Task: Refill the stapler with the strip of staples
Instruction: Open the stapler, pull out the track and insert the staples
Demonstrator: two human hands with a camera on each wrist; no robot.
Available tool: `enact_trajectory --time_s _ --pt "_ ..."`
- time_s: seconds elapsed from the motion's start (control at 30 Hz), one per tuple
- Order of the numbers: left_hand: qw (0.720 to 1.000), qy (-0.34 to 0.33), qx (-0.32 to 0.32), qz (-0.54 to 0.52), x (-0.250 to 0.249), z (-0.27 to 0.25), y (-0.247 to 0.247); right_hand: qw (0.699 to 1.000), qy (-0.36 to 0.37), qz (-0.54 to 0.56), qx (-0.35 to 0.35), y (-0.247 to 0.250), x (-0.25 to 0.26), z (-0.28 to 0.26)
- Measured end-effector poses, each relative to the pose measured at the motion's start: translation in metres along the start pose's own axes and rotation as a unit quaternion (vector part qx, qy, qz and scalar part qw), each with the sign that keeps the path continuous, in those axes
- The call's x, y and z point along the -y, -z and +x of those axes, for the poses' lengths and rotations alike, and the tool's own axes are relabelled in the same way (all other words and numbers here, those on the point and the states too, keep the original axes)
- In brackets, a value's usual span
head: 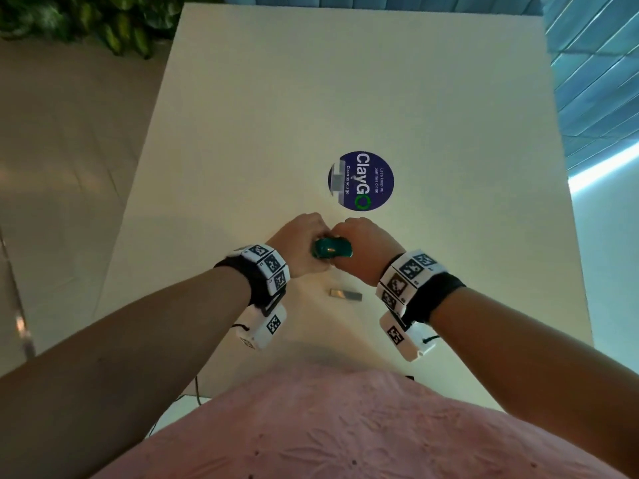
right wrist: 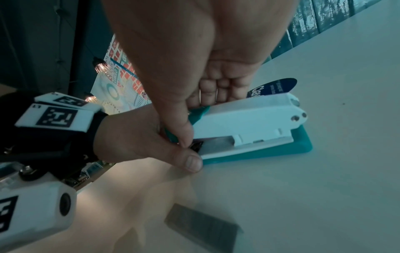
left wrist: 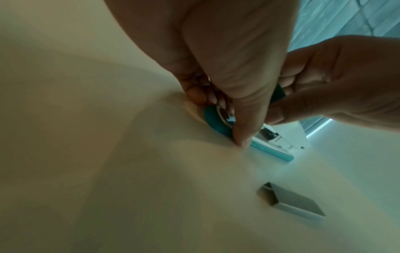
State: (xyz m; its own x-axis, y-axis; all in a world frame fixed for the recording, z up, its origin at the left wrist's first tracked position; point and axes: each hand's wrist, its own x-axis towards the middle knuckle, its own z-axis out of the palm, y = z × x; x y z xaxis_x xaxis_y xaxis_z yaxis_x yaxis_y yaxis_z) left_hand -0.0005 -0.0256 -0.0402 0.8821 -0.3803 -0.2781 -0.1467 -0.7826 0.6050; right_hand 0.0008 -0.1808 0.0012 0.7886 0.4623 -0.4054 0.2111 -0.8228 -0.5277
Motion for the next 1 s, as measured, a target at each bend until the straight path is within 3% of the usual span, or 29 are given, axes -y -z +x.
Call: enact_trajectory --time_s 0.23,0.5,0.7,1.0 --pt "0.999 -0.003 -0.014 -0.043 0.003 0.001 -0.003 0.999 0.012 0.020 -0.027 -0.001 -0.006 -0.006" --pt "0.998 -0.010 -0.037 -0.049 0.014 0.000 -0.007 0.983 0.036 0.114 -0.143 0.024 -0.028 -0.036" --pt "0.998 -0.003 -0.039 -0.049 0.014 0.000 -0.007 0.966 -0.020 0.132 -0.221 0.039 -0.066 -0.062" --pt "0.998 0.019 -0.046 -0.039 0.016 -0.005 -0.002 0.969 -0.093 0.082 -0.215 0.011 -0.116 -0.055"
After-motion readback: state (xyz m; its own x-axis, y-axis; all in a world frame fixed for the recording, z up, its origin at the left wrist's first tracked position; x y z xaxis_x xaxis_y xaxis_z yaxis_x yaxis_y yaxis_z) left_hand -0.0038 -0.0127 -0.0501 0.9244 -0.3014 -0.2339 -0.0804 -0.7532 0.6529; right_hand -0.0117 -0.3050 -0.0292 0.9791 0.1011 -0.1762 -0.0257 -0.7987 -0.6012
